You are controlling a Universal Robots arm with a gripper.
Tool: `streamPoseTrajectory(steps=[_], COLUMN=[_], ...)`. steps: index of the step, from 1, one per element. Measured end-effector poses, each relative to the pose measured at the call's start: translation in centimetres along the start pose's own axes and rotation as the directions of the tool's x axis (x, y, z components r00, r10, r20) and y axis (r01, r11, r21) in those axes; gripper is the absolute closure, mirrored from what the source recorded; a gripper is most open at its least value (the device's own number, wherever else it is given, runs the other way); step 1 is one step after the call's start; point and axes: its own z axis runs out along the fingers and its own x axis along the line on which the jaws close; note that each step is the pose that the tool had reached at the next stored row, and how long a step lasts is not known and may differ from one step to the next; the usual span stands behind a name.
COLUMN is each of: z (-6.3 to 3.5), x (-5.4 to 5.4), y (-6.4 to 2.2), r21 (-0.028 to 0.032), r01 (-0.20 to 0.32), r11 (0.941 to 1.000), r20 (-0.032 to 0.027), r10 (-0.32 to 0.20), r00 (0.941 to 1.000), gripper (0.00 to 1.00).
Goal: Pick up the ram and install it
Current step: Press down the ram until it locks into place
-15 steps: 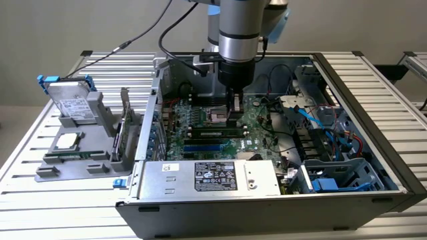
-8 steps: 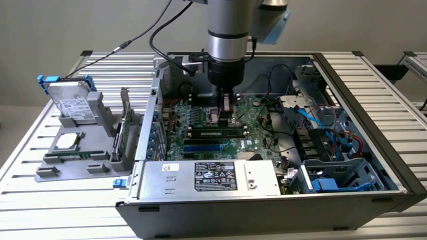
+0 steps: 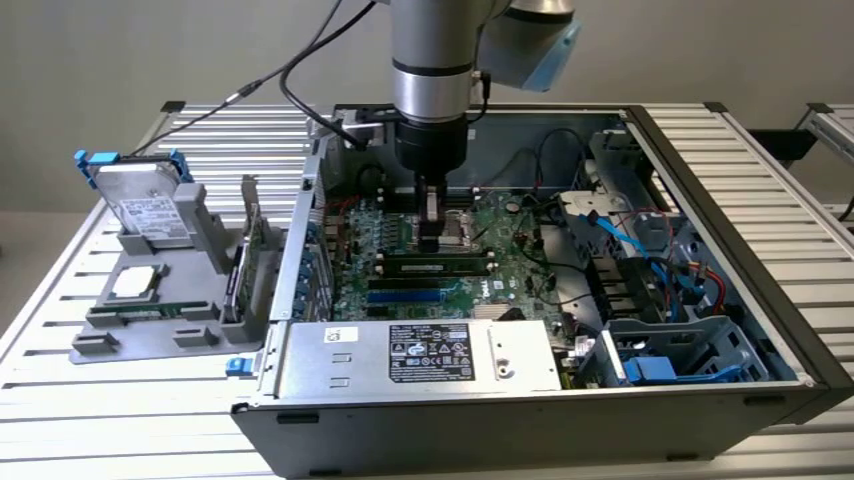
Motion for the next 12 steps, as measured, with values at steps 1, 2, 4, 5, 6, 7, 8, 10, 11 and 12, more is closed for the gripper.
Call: streamPoseTrajectory(steps=[1, 2, 4, 5, 6, 7, 8, 10, 11, 12], z=[0.00, 0.00, 0.01, 0.05, 0.13, 0.24, 0.36, 0.62, 0.75, 0.87], x=[0.00, 0.00, 0.00, 0.00, -0.01, -0.03, -0.04, -0.08, -0.10, -0.11], y=[0.12, 0.17, 0.24, 0.26, 0.29, 0.31, 0.33, 0.37, 0.39, 0.41], r21=[-0.0001, -0.0001, 0.0000, 0.0000, -0.0001, -0.0002, -0.0002, -0.0003, -0.0003, -0.0002], r01=[0.000, 0.000, -0.001, -0.001, -0.001, -0.001, -0.001, -0.001, -0.001, -0.001], r11=[1.0000, 1.0000, 1.0000, 1.0000, 1.0000, 1.0000, 1.0000, 1.0000, 1.0000, 1.0000], r20=[0.0000, 0.0000, 0.0002, 0.0002, 0.0000, 0.0000, -0.0001, 0.0000, 0.0001, 0.0001], r10=[0.000, 0.000, 0.001, 0.001, 0.001, 0.001, 0.001, 0.001, 0.001, 0.001], r00=[1.0000, 1.0000, 1.0000, 1.0000, 1.0000, 1.0000, 1.0000, 1.0000, 1.0000, 1.0000], gripper=[0.90, 0.90, 0.90, 0.90, 0.90, 0.90, 0.90, 0.90, 0.90, 0.90])
